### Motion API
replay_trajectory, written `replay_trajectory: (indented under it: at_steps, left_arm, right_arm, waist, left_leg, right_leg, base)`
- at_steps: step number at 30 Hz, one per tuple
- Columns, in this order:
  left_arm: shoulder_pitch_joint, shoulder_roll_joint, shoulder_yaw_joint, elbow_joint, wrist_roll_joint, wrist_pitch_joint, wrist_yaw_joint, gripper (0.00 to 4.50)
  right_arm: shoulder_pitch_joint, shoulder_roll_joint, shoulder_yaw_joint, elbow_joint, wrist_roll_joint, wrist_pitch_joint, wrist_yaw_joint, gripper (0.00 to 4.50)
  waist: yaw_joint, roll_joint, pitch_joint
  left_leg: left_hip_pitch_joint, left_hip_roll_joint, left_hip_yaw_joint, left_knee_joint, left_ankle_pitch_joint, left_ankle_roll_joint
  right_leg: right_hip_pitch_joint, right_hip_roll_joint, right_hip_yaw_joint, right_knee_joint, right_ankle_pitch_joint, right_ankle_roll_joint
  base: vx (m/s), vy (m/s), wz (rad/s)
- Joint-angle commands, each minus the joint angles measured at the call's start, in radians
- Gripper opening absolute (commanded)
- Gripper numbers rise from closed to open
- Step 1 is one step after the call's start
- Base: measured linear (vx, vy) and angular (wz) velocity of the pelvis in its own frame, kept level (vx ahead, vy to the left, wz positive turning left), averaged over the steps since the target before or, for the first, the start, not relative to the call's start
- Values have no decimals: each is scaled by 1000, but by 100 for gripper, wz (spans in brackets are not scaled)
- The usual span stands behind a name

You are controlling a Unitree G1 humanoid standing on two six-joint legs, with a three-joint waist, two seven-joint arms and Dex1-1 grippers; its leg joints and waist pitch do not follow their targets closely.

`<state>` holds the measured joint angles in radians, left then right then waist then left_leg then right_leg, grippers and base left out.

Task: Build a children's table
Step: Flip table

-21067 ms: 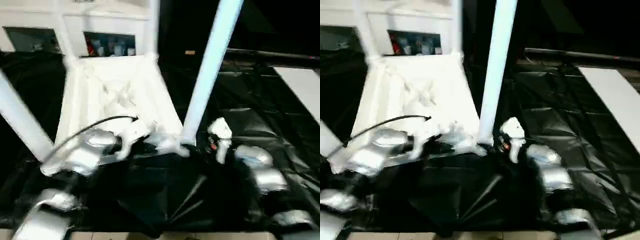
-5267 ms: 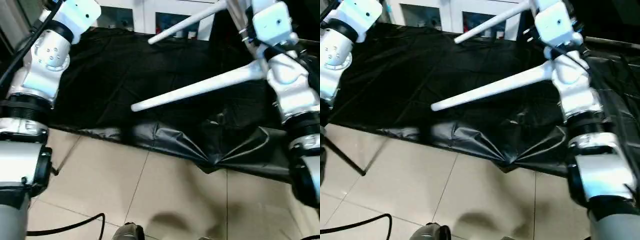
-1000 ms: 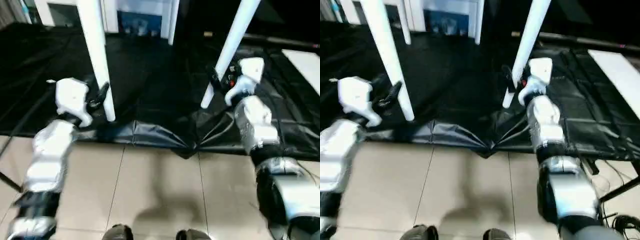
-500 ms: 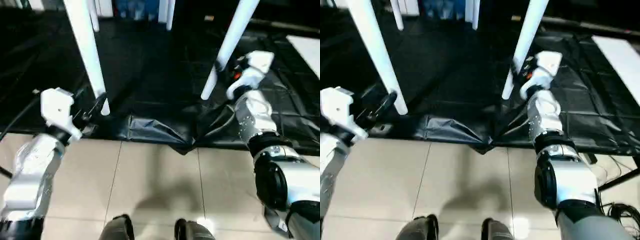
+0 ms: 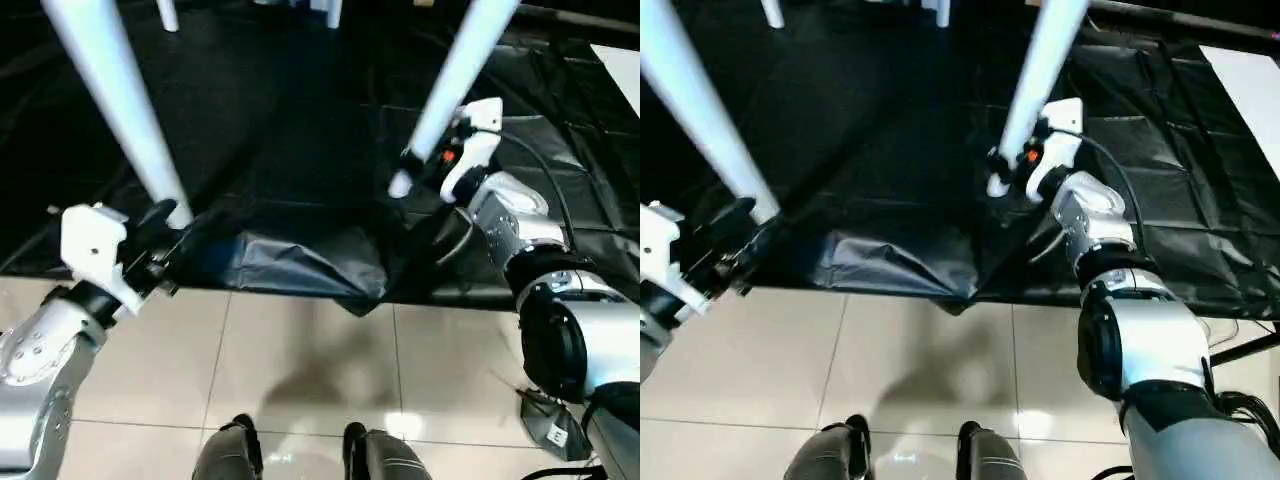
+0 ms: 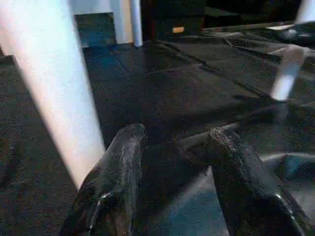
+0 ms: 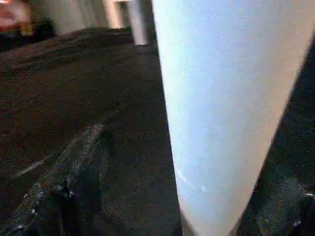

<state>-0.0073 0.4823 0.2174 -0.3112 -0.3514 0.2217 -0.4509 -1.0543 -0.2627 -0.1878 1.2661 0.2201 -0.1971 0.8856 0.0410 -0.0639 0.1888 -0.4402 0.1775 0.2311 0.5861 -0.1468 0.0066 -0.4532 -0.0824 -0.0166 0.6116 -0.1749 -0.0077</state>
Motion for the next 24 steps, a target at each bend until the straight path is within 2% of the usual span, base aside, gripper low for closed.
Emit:
replay_trajectory:
  at_steps: [1, 2, 3, 4, 6, 8, 9, 11, 12, 13, 14, 15, 16, 17, 18, 19, 20, 21, 22, 24]
  left_arm:
    - [-2, -3, 26, 3, 13, 13, 26, 231]
    - [-30, -6, 45, 26, 10, 17, 50, 231]
    - [-51, -8, 54, 38, 5, 23, 63, 231]
    - [-69, -10, 60, 46, -3, 27, 68, 231]
    - [-102, -12, 55, 66, 0, 32, 75, 231]
    - [-114, -6, 40, 76, 11, 28, 68, 231]
    - [-118, -5, 33, 78, 16, 28, 68, 231]
    - [-125, -7, 21, 80, 22, 30, 68, 231]
    - [-127, -9, 14, 82, 28, 30, 70, 231]
    - [-127, -9, 5, 81, 37, 32, 71, 231]
    - [-128, -9, -7, 82, 47, 54, 79, 231]
    - [-129, -9, -18, 84, 56, 74, 86, 231]
    - [-135, -20, -31, 95, 60, 88, 95, 231]
    - [-136, -27, -35, 101, 63, 93, 101, 231]
    - [-142, -39, -45, 117, 78, 98, 117, 231]
    - [-145, -43, -50, 125, 87, 99, 124, 231]
    - [-151, -57, -54, 136, 94, 114, 148, 231]
    - [-154, -76, -58, 144, 98, 118, 169, 231]
    - [-155, -90, -59, 146, 100, 116, 182, 231]
    - [-150, -122, -57, 149, 109, 92, 219, 231]
  right_arm:
    - [23, 11, 20, -15, -15, 4, 61, 388]
    - [43, 32, 23, -40, -5, -5, 90, 388]
    - [55, 48, 24, -58, 5, -3, 107, 388]
    - [67, 63, 29, -75, 10, -8, 117, 388]
    - [83, 90, 27, -90, 23, -12, 131, 388]
    - [96, 100, 29, -85, 14, -41, 94, 388]
    - [101, 104, 19, -80, 16, -54, 55, 388]
    - [109, 104, 1, -72, 11, -99, -35, 388]
    - [112, 104, -11, -71, 16, -104, -56, 388]
    - [125, 105, -24, -86, 26, -112, -62, 388]
    - [145, 108, -35, -111, 36, -120, -67, 388]
    - [164, 111, -44, -137, 42, -130, -72, 388]
    - [200, 118, -51, -188, 44, -163, -90, 388]
    - [220, 125, -57, -221, 51, -167, -97, 388]
    - [265, 137, -70, -296, 62, -166, -113, 388]
    - [283, 142, -74, -326, 66, -163, -120, 388]
    - [332, 153, -68, -405, 72, -140, -118, 388]
    - [399, 163, -52, -504, 70, -111, -121, 388]
    - [442, 169, -43, -569, 68, -84, -127, 388]
    - [534, 175, -17, -699, 74, -30, -159, 388]
  waist:
    - [9, 18, -101]
    - [9, 21, -105]
    - [11, 22, -101]
    - [12, 26, -107]
    - [13, 24, -115]
    - [12, 22, -120]
    - [13, 22, -119]
    - [20, 25, -125]
    - [23, 24, -133]
    - [24, 25, -134]
    - [27, 25, -142]
    - [28, 26, -141]
    - [30, 26, -150]
    - [32, 26, -154]
    - [33, 28, -155]
    - [35, 28, -157]
    - [33, 29, -157]
    - [37, 25, -161]
    - [37, 24, -162]
    - [39, 18, -168]
  left_leg:
    - [52, 62, -23, -50, -41, 145]
    - [53, 64, -24, -51, -61, 132]
    - [55, 65, -22, -53, -82, 123]
    - [58, 66, -22, -54, -119, 100]
    - [59, 65, -27, -54, -173, 58]
    - [62, 64, -27, -53, -205, 36]
    - [63, 65, -27, -54, -211, 29]
    - [69, 63, -26, -53, -228, 4]
    - [71, 62, -26, -52, -226, -5]
    - [69, 61, -26, -52, -226, -7]
    - [73, 62, -25, -51, -225, -10]
    - [73, 62, -25, -52, -233, -10]
    - [73, 62, -25, -50, -236, -14]
    - [76, 61, -25, -50, -244, -20]
    - [73, 60, -28, -54, -255, -26]
    - [75, 61, -27, -55, -268, -29]
    - [77, 58, -31, -57, -307, -42]
    - [81, 58, -30, -58, -325, -52]
    - [79, 57, -33, -58, -317, -54]
    - [75, 55, -37, -63, -344, -66]
  right_leg:
    - [57, -47, 26, -24, 93, -313]
    - [59, -49, 26, -25, 54, -320]
    - [55, -49, 27, -30, 28, -315]
    - [55, -48, 28, -31, -15, -313]
    - [57, -53, 30, -35, -90, -301]
    - [55, -55, 32, -39, -141, -297]
    - [53, -56, 32, -40, -153, -293]
    - [48, -54, 32, -44, -188, -279]
    - [51, -51, 31, -41, -184, -273]
    - [51, -51, 31, -42, -181, -269]
    - [52, -48, 30, -39, -168, -262]
    - [48, -45, 29, -40, -162, -255]
    - [52, -44, 28, -38, -163, -250]
    - [50, -44, 27, -39, -166, -241]
    - [54, -43, 27, -41, -179, -230]
    - [52, -43, 27, -44, -186, -219]
    - [51, -40, 28, -47, -225, -201]
    - [49, -39, 30, -54, -245, -175]
    - [51, -38, 31, -54, -239, -164]
    - [52, -37, 29, -64, -293, -134]
  base:
    - [0, 0, 0]
    - [0, 0, 0]
    - [0, 0, 0]
    - [0, 0, 0]
    - [0, 0, 0]
    - [0, 0, 0]
    - [0, 0, 0]
    - [0, 0, 0]
    - [0, 0, 0]
    - [0, 0, 0]
    - [0, 0, 0]
    - [0, 0, 0]
    - [0, 0, 0]
    - [0, 0, 0]
    - [0, 0, 0]
    - [0, 0, 0]
    - [0, 0, 0]
    - [0, 0, 0]
    - [0, 0, 0]
    - [0, 0, 0]
